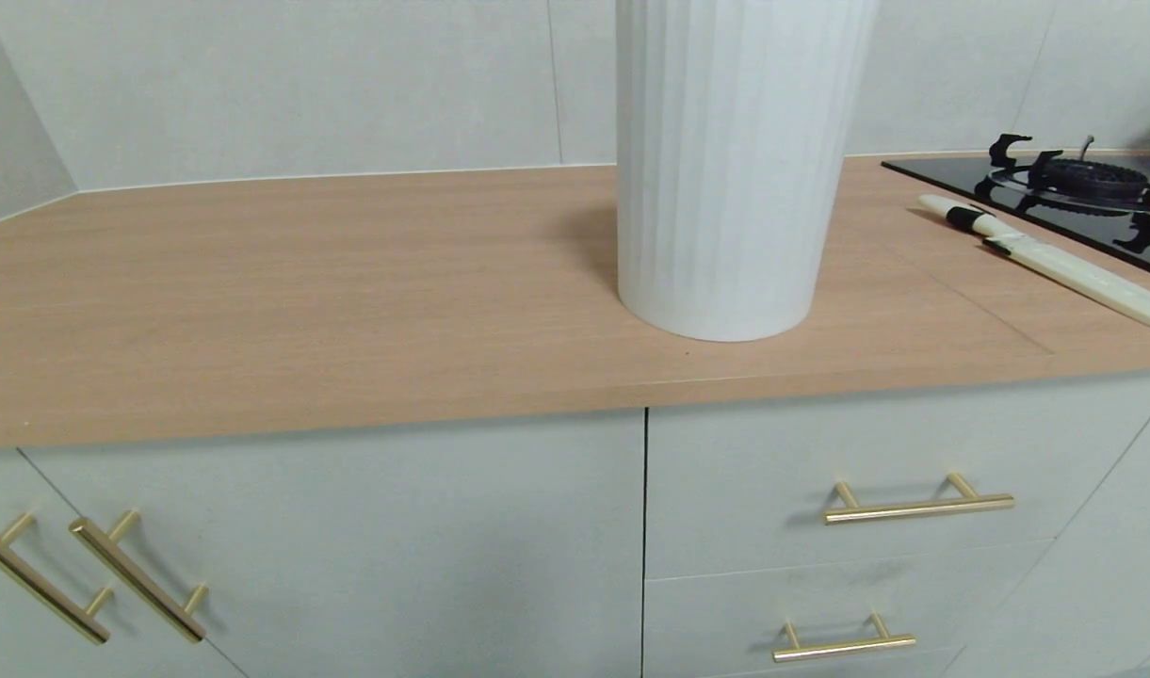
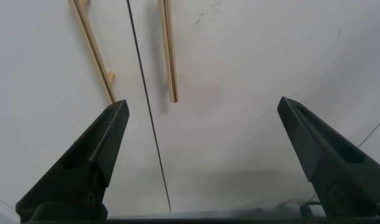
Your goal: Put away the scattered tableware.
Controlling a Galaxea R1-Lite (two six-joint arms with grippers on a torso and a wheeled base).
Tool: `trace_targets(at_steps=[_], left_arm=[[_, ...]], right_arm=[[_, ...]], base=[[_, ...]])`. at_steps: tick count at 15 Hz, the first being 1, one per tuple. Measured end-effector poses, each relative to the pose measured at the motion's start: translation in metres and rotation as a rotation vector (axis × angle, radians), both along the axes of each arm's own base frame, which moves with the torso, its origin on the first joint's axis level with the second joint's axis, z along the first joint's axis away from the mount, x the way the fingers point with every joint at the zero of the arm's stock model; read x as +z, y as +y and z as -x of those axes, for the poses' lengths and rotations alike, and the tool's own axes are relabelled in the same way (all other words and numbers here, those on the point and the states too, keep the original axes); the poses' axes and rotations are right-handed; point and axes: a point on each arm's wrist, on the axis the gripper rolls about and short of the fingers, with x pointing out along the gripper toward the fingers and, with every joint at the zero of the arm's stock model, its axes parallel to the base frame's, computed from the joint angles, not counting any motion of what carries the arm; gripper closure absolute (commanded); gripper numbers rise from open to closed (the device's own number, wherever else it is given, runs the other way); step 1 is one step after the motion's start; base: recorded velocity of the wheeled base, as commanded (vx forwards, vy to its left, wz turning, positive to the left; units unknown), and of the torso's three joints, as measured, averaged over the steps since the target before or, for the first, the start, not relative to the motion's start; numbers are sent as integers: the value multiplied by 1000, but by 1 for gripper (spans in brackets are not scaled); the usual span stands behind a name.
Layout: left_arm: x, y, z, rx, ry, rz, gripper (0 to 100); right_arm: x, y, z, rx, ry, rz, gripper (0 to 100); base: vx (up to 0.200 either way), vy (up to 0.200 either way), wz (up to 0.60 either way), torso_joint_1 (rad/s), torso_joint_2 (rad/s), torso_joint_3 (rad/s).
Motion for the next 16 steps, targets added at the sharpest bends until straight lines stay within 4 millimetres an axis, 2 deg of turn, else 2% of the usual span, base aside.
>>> trace_targets(at_steps=[10,16], left_arm=[[0,0,0,0,0,0,0],[0,0,0,0,1,-1,0]], right_arm=[[0,0,0,0,1,-1,0],[0,0,0,1,1,0,0]], base=[[0,0,0,0,0,0],[-200,-200,0,1,4,2]])
